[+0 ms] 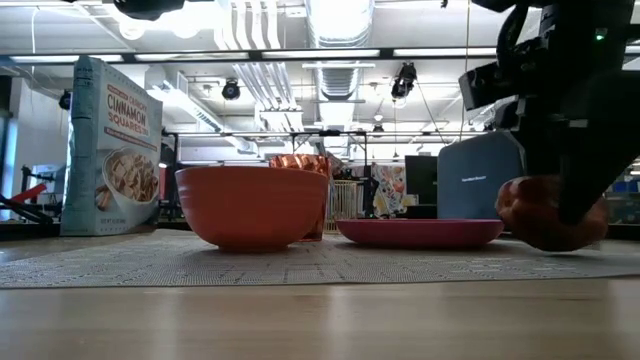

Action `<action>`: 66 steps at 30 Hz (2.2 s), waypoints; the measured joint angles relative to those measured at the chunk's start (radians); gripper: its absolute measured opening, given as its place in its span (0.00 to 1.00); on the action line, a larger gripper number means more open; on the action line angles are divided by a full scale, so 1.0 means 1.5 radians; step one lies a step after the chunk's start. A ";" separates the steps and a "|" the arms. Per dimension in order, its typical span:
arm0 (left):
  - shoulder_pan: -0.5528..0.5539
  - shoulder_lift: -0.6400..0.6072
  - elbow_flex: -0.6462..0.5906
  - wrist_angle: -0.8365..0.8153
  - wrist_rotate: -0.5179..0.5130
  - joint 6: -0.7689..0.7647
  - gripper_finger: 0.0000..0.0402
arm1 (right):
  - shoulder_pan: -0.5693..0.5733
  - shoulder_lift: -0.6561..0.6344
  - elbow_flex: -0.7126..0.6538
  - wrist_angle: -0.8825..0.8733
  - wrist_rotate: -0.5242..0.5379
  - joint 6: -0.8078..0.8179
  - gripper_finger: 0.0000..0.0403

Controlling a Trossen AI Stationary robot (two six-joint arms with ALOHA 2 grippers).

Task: Arrange a breakfast setting
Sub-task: Put the red apple on the gray table mat, then put the blue spoon on the gray table mat to the left of the orange bowl

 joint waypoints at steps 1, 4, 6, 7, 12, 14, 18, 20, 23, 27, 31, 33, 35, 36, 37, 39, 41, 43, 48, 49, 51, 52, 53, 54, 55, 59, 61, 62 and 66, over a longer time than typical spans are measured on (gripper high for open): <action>0.000 0.000 0.000 0.000 0.000 0.000 0.84 | 0.000 0.000 0.003 0.000 0.000 0.000 0.69; 0.000 0.000 0.000 0.000 0.000 0.000 0.84 | 0.000 0.000 0.007 0.003 0.000 0.000 0.69; 0.000 0.000 0.000 0.000 0.000 0.000 0.84 | -0.001 0.000 0.007 0.002 -0.004 0.000 0.69; 0.000 0.000 0.000 0.000 0.000 0.000 0.84 | -0.003 0.000 0.007 0.002 -0.011 0.002 0.69; 0.000 0.000 0.000 0.000 0.000 0.000 0.84 | -0.019 0.000 0.007 0.005 -0.069 0.004 0.73; 0.000 0.000 0.000 0.000 0.000 0.000 0.84 | -0.021 0.000 0.007 0.005 -0.065 -0.001 0.78; 0.000 0.000 0.000 0.000 0.000 0.000 0.84 | -0.022 0.000 0.008 0.005 -0.041 -0.006 0.86; 0.000 0.000 0.000 0.000 0.000 0.000 0.84 | -0.022 0.000 0.008 0.005 -0.039 -0.020 0.89; 0.000 0.000 0.000 0.000 0.000 0.000 0.84 | -0.022 -0.003 0.011 0.001 -0.039 -0.035 0.90; 0.000 0.000 0.000 0.000 0.000 0.000 0.84 | -0.022 -0.004 0.040 -0.036 -0.039 -0.036 0.90; 0.000 0.000 0.000 0.000 0.000 0.000 0.84 | -0.022 -0.005 0.082 -0.073 -0.039 -0.043 0.90; 0.000 0.000 0.000 0.000 0.000 0.000 0.84 | -0.022 -0.005 0.101 -0.078 -0.039 -0.046 0.90; 0.000 0.000 0.000 0.000 0.000 0.000 0.84 | -0.022 -0.005 0.119 -0.074 -0.039 -0.035 0.90; 0.000 0.000 0.000 0.000 0.000 0.000 0.84 | -0.022 -0.005 0.127 -0.071 -0.039 -0.036 0.90; 0.000 0.000 0.000 0.000 0.000 0.000 0.84 | -0.022 -0.005 0.133 -0.069 -0.039 -0.039 0.90; 0.000 0.000 0.000 0.000 0.000 0.000 0.84 | -0.022 -0.005 0.140 -0.058 -0.039 -0.039 0.90; 0.000 0.000 0.000 0.000 0.000 0.000 0.84 | -0.022 -0.005 0.142 -0.039 -0.039 -0.039 0.90; 0.000 0.000 0.000 0.000 0.000 0.000 0.84 | -0.022 -0.005 0.146 -0.022 -0.039 -0.034 0.90; 0.000 0.000 0.000 0.000 0.000 0.000 0.84 | -0.038 -0.001 0.182 -0.021 -0.035 0.015 0.90; 0.000 0.000 0.000 0.001 0.000 0.000 0.84 | -0.041 -0.001 0.189 -0.022 -0.027 0.014 0.90; 0.000 0.000 0.000 0.001 0.000 0.000 0.84 | -0.047 -0.001 0.203 -0.022 0.003 -0.001 0.90; 0.001 0.000 0.000 0.001 0.000 0.000 0.84 | -0.049 -0.001 0.209 -0.024 0.028 -0.007 0.90; 0.001 0.000 0.000 0.001 0.000 0.000 0.84 | -0.054 -0.001 0.215 -0.025 0.059 -0.012 0.90; 0.001 0.000 0.000 0.001 0.000 0.000 0.84 | -0.059 -0.001 0.220 -0.025 0.094 -0.015 0.90; 0.001 0.000 0.000 0.001 0.000 0.000 0.84 | -0.066 -0.001 0.224 -0.025 0.135 -0.017 0.90; 0.001 0.000 0.000 0.001 0.000 0.000 0.84 | -0.100 -0.001 0.239 -0.025 0.300 -0.036 0.90; 0.001 0.000 0.000 0.001 0.000 0.000 0.84 | -0.124 -0.001 0.244 -0.020 0.374 -0.039 0.90; 0.001 0.000 0.000 0.001 0.000 0.000 0.84 | -0.139 -0.001 0.245 -0.016 0.403 -0.040 0.90; 0.001 0.000 0.000 0.000 0.000 0.000 0.84 | -0.211 0.000 0.241 0.039 0.431 -0.078 0.90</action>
